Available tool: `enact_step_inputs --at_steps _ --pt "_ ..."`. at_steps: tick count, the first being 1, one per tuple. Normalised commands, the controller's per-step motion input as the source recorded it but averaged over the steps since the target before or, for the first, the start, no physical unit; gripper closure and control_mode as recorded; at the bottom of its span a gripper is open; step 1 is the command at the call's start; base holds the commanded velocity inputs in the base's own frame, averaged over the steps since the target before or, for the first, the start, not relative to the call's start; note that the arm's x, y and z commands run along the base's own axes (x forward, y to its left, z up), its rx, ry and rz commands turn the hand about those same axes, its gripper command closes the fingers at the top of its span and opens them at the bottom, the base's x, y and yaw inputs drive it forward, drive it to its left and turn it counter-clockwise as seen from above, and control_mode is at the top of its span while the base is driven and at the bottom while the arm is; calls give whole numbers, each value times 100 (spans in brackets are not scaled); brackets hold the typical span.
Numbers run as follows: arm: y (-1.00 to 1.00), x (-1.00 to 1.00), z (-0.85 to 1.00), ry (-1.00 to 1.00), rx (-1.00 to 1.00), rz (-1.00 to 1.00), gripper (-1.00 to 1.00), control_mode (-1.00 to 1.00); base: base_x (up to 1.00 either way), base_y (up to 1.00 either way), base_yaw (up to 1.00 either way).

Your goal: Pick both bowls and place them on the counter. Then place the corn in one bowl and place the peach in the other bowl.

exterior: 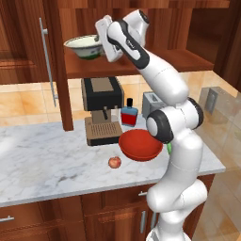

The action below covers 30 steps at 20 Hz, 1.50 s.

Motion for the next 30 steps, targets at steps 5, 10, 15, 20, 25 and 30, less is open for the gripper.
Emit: enact_step_inputs --at_steps 5,10,15,20,25,30 --pt "14 0 -16 9 -3 0 100 -100 0 0 0" --pt "0 -20 -11 9 0 0 100 -100 0 0 0" --pt "-2 -42 -2 0 0 0 100 -100 0 0 0" --pt "-7 -59 0 -5 0 0 100 -100 0 0 0" --pt "-11 -75 0 -15 0 0 100 -100 0 0 0" --pt "-13 -81 -1 -12 4 -4 100 -100 0 0 0"
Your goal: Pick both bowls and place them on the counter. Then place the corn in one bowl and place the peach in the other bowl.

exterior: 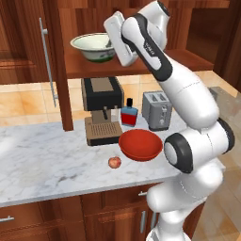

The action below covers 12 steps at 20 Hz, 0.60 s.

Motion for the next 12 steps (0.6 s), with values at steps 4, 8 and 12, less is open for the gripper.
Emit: enact_step_inputs --at_steps 4,8,12 --pt "-20 -73 -2 -1 6 -6 100 -100 0 0 0" --pt "-30 -73 -6 0 7 -4 100 -100 0 0 0" --pt "-29 -78 -7 0 6 -3 100 -100 0 0 0"
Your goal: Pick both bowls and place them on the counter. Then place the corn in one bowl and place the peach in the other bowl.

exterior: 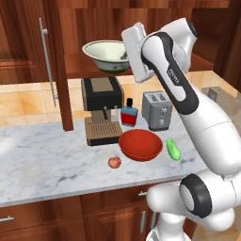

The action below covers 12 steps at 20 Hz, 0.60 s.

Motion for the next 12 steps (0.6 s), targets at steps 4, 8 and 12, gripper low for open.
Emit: enact_step_inputs --at_steps 4,8,12 --pt "-23 -78 -15 2 5 -1 100 -100 0 0 0" --pt "-8 -65 -36 13 0 0 100 -100 0 0 0" --pt "0 -49 -52 18 0 0 100 -100 0 0 0"
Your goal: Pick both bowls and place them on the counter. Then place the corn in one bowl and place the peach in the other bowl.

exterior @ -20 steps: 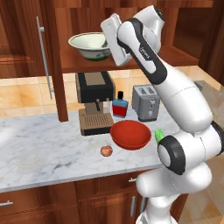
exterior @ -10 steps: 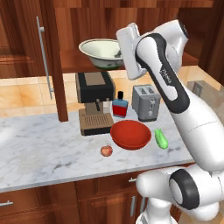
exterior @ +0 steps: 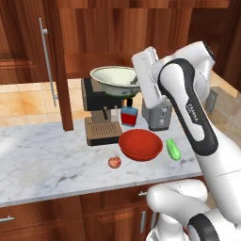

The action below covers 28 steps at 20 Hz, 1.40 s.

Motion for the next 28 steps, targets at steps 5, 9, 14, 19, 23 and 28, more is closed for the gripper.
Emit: enact_step_inputs --at_steps 5,9,14,19,23,28 --pt "5 -16 -75 29 0 0 100 -100 0 0 0" --pt "17 -2 -88 24 0 0 100 -100 0 0 0" --pt "31 12 -91 20 2 1 100 -100 0 0 0" --pt "42 44 -87 12 0 5 100 -100 0 0 0" --pt "51 57 -76 2 0 7 100 -100 0 0 0" --pt "53 44 -66 -3 0 12 100 -100 0 0 0"
